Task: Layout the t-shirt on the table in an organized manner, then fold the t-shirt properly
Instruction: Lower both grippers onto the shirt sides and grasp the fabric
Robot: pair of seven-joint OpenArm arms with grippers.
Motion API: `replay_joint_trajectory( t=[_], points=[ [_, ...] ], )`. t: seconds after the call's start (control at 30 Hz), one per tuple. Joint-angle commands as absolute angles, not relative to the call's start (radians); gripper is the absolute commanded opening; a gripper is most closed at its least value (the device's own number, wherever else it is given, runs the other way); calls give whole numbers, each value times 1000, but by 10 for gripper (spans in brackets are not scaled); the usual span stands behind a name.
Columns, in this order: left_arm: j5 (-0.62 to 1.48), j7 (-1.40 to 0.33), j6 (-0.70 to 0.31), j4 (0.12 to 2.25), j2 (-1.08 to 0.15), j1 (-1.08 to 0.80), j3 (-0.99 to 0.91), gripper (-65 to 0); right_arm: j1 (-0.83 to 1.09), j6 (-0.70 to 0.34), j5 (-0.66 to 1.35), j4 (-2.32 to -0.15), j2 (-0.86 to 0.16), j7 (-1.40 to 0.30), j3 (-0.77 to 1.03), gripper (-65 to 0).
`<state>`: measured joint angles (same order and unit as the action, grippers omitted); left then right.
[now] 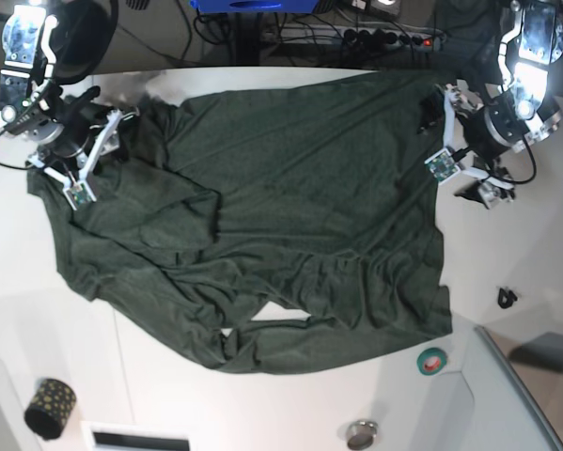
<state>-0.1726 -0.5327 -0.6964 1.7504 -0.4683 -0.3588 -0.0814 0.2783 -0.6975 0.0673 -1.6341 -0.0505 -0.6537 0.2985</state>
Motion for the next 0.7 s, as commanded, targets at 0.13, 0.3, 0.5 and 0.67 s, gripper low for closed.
replay_joint_trajectory(
  t=[0.13,0.3,0.5,0.67],
  points=[
    [-166,-518,-698,1466,-409,-214,22,-370,174,-665,85,-1557,-107,-627,300,-393],
    [-166,-515,-698,1333,-398,-130,68,-650,90,-636,85,-1414,-153,-621,298,-392],
    [-166,-515,-659,1241,-403,1,130,-650,-82,-634,85,-1129,-226,-581,294,-392],
    [-166,-515,-659,1106,-400,134,179,-650,-199,-595,85,-885,-266,-479,292,-389]
  ],
)
